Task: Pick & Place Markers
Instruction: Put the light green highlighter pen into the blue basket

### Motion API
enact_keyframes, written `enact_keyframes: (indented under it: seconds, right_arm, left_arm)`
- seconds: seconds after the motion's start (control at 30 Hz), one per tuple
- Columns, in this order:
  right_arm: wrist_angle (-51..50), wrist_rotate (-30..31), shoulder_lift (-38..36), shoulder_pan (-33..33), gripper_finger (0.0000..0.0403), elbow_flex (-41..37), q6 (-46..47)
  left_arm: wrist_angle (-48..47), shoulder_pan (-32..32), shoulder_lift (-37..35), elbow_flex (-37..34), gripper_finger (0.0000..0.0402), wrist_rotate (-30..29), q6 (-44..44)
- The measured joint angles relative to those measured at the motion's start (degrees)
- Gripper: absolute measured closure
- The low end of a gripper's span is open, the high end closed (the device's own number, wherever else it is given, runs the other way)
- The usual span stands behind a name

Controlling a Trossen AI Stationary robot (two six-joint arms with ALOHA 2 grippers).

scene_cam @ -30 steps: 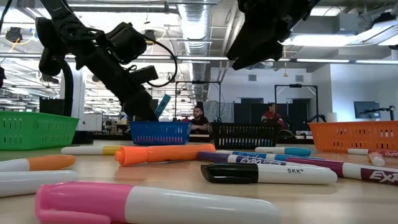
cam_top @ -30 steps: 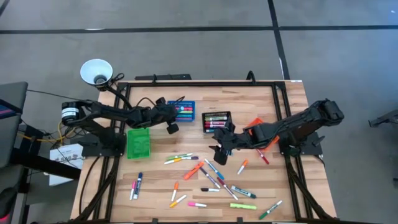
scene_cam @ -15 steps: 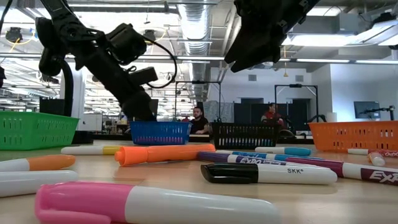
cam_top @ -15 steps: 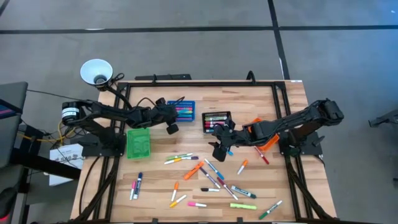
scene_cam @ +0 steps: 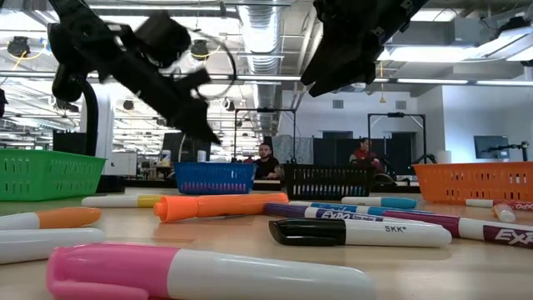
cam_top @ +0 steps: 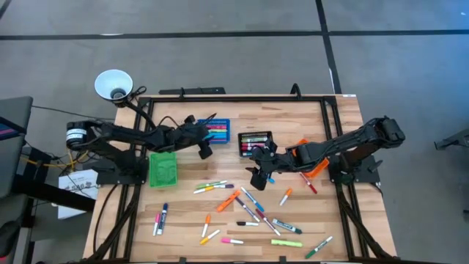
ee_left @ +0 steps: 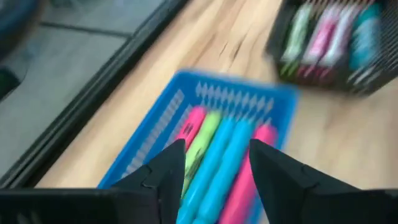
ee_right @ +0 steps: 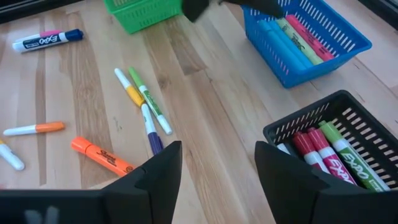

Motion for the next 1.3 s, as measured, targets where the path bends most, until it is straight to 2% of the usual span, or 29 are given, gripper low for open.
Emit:
enact_keyframes:
  seconds: [0.23, 0.37, 0.53, 0.73, 0.87, 1.03, 1.3]
  right_arm:
    - [-0.02, 0.04, 0.0, 0.0, 0.0212, 0.0, 0.02]
    - [0.0, 0.07, -0.02, 0.11, 0.0216, 0.0, 0.02]
    - [0.81, 0.07, -0.01, 0.13, 0.0222, 0.0, 0.04]
    - [2.91, -0.33, 0.0, 1.75, 0.0227, 0.0, 0.07]
    - [4.83, -2.77, -0.01, 4.72, 0.0227, 0.0, 0.63]
    - [5.07, -2.82, 0.14, 9.76, 0.0226, 0.02, 5.26]
    - [7.49, -2.79, 7.02, 18.37, 0.0225, 0.07, 6.86]
  left_arm:
    - [-0.29, -10.26, -11.74, 0.0, 0.0243, 1.36, -5.11]
    - [-0.48, -17.3, -13.72, 0.01, 0.025, 4.35, -7.65]
    - [-0.83, -25.39, -10.76, 0.0, 0.0258, 3.29, -10.51]
    - [-0.51, -31.53, -5.11, 0.0, 0.0267, -3.43, -15.09]
    - [-0.34, -33.75, -1.0, -0.02, 0.027, -6.16, -17.67]
    - [0.76, -35.53, 1.37, -0.02, 0.0271, -8.73, -17.75]
    - [5.24, -36.79, 1.02, 0.0, 0.0271, -8.97, -16.84]
